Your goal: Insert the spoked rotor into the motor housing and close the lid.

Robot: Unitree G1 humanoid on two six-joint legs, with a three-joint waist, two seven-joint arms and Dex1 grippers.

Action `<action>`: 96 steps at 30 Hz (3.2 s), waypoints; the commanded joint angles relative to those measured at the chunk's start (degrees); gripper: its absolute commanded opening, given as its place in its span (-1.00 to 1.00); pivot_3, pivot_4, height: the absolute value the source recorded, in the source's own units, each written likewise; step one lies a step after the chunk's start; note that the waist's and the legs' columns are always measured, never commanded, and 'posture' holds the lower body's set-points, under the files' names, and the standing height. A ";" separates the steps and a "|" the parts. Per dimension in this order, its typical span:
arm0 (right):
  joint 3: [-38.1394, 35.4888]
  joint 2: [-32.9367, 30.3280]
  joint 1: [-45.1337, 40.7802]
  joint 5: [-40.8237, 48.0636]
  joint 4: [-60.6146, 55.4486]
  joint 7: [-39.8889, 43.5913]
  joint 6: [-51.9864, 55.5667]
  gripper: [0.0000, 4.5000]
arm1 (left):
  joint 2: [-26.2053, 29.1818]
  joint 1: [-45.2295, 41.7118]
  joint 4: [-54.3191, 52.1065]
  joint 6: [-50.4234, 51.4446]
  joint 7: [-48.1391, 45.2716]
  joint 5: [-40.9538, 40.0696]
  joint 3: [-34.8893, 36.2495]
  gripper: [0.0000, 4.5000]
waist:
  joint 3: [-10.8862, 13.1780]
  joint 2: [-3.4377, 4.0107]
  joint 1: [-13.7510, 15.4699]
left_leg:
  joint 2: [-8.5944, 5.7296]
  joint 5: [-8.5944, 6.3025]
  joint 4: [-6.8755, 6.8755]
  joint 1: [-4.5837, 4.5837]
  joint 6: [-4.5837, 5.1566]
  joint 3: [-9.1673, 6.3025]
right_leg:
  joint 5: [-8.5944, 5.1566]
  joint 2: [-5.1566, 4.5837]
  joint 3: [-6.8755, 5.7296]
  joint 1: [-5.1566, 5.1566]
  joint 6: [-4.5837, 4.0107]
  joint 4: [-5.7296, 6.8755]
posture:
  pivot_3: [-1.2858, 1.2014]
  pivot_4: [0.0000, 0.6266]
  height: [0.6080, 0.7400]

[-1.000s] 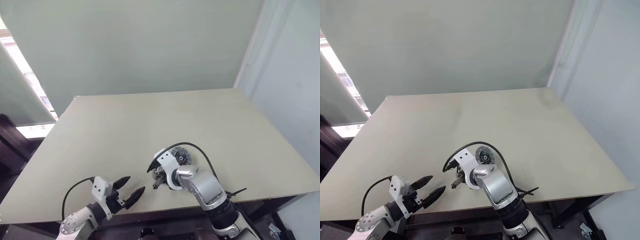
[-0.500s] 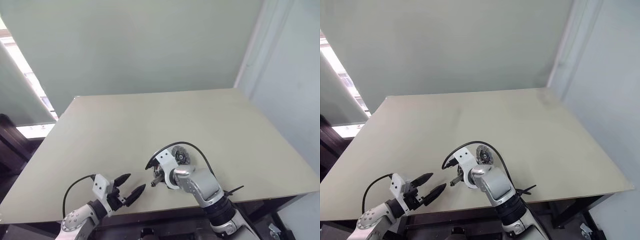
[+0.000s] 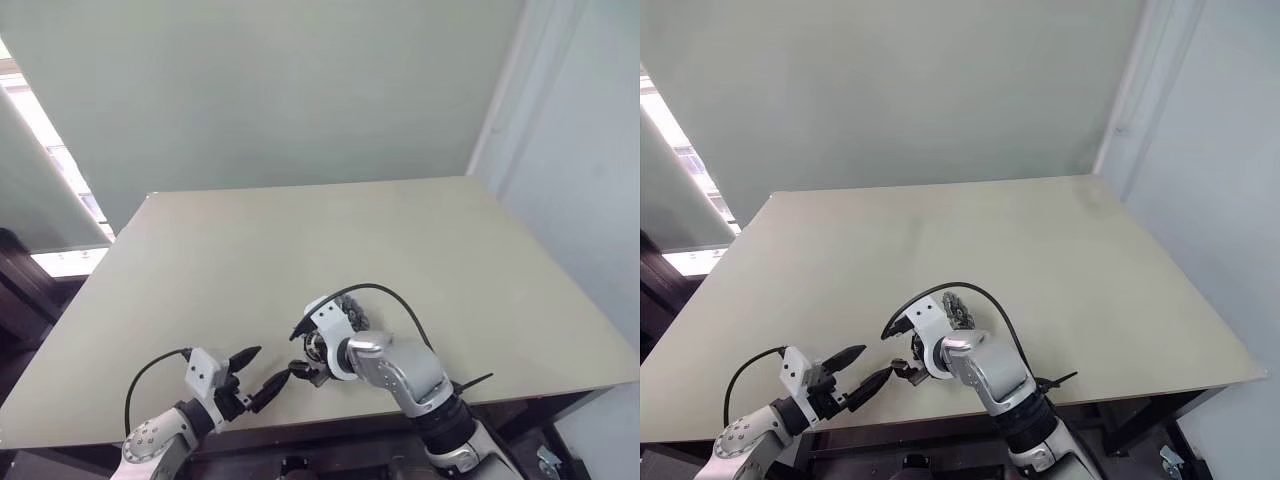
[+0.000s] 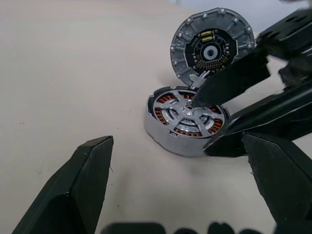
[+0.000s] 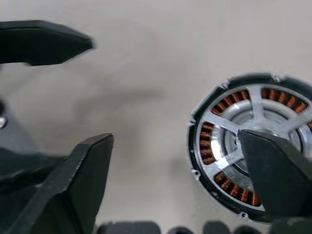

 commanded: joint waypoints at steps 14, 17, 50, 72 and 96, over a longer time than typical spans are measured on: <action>21.01 -29.70 -8.10 -14.81 -3.10 22.24 -33.61 0.99 | -0.43 -2.38 -0.21 -0.97 -0.04 0.80 -0.55 1.00 | 0.00 -0.09 0.00 | 0.06 0.00 -0.08 0.06 0.00 0.04 | -0.01 0.04 -0.06 0.04 0.01 -0.05 | 0.03 -1.00 1.00; 20.88 -28.21 -7.46 -15.79 -1.22 23.20 -35.95 0.99 | -0.45 -2.26 -0.28 -1.02 -0.14 0.92 -0.53 1.00 | 0.00 -0.12 0.06 | 0.01 0.00 -0.05 0.05 0.00 0.05 | -0.01 -0.01 -0.04 0.07 0.02 -0.06 | 0.03 -1.00 1.00; 13.95 -16.34 -2.00 -18.71 -0.36 27.27 -21.27 -0.96 | -0.60 -2.19 0.25 -1.41 -0.29 1.33 -0.45 1.00 | -0.01 -0.15 0.15 | 0.01 0.00 0.06 0.18 0.00 -0.01 | -0.01 0.00 -0.05 0.25 0.01 -0.01 | 0.03 -1.00 1.00; 13.54 -14.39 -4.29 -14.22 -3.36 25.29 -17.60 0.08 | -1.08 -2.51 1.01 -1.95 -0.52 1.67 -0.44 1.00 | -0.01 -0.13 0.14 | 0.02 0.00 0.02 0.13 0.00 0.00 | 0.00 0.00 -0.06 0.17 0.02 -0.01 | 0.03 -1.00 1.00; -8.41 -28.02 -13.59 -12.13 -7.16 18.33 -17.77 0.98 | -0.98 -1.68 -0.22 -1.43 -0.18 1.00 0.70 1.00 | -0.01 -0.15 0.24 | -0.09 -0.01 0.04 0.11 0.00 -0.02 | -0.01 -0.12 -0.08 0.21 0.01 -0.07 | 0.03 -1.00 1.00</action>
